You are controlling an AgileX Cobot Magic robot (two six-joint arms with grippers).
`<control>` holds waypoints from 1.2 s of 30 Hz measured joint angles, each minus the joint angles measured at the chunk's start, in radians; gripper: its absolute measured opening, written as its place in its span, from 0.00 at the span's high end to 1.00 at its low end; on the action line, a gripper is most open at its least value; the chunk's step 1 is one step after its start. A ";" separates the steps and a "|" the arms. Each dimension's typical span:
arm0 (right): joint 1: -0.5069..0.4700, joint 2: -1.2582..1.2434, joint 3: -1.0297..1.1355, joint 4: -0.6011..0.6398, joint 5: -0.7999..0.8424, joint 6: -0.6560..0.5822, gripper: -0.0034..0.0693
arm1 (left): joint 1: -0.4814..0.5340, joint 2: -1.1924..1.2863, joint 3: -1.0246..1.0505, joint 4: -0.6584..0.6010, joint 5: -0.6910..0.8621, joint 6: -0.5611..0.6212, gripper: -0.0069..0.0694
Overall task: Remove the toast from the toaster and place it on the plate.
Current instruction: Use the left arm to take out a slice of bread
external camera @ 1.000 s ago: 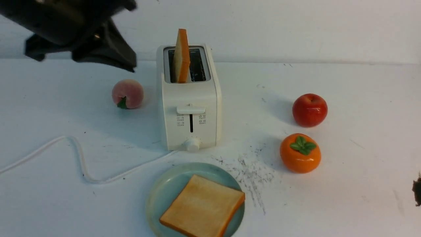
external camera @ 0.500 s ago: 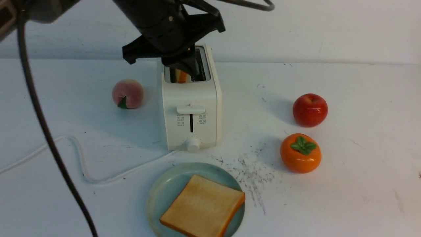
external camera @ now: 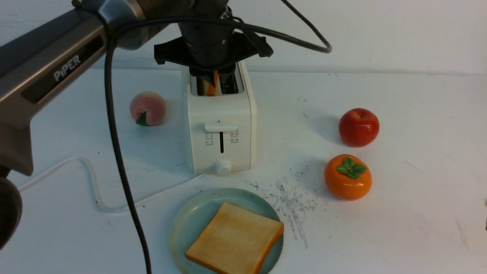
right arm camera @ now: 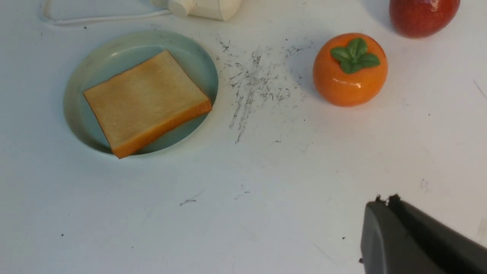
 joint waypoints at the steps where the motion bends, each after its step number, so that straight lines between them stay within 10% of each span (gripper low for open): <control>1: 0.000 0.000 0.000 0.000 0.001 0.000 0.95 | 0.000 0.001 0.000 0.001 -0.003 0.000 0.66; 9: 0.000 0.000 0.000 -0.002 0.001 0.000 0.94 | 0.000 0.058 -0.002 0.077 -0.109 -0.002 0.44; 36: 0.000 0.000 0.000 -0.002 -0.004 0.000 0.92 | -0.012 0.056 -0.046 0.185 -0.046 -0.002 0.44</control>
